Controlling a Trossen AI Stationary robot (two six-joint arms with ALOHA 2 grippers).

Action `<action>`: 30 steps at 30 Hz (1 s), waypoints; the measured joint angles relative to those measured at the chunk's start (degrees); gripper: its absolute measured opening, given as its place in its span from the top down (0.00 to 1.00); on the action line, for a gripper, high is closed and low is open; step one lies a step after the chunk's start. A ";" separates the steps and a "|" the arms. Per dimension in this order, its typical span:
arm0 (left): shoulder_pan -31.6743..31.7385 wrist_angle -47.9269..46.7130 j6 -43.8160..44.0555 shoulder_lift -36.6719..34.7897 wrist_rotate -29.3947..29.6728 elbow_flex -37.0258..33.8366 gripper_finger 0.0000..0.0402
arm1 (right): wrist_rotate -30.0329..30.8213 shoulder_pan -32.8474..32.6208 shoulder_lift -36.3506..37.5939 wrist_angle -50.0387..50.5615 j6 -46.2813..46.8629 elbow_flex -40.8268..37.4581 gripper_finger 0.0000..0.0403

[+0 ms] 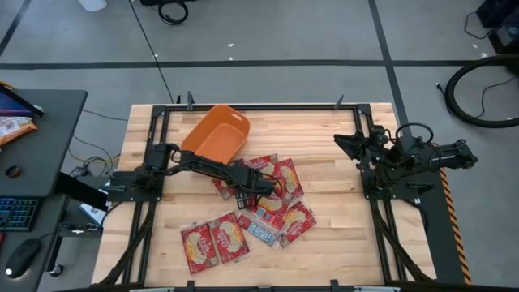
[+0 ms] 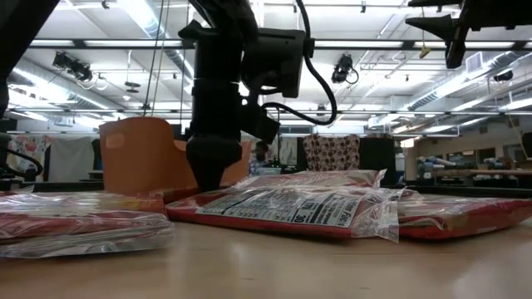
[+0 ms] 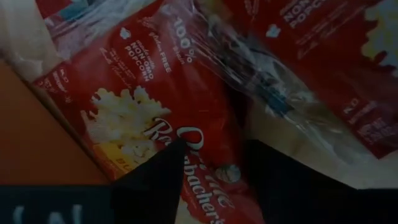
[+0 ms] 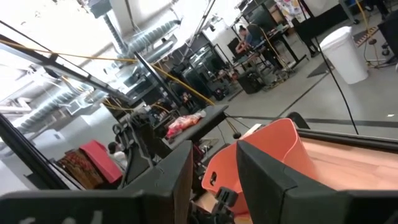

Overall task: Sort popcorn bags into baskets
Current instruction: Put the red popcorn bag into the orange bin

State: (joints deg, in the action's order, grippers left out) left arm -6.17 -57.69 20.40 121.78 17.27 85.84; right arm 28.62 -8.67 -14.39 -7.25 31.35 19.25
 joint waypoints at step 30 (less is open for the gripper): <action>7.51 -21.14 4.52 -12.27 -6.01 19.23 0.93 | -1.31 0.02 0.04 -0.52 -0.02 -0.04 0.68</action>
State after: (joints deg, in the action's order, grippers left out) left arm 1.33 -78.82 24.92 109.51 11.26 105.08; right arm 27.31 -8.64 -14.35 -7.77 31.33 19.20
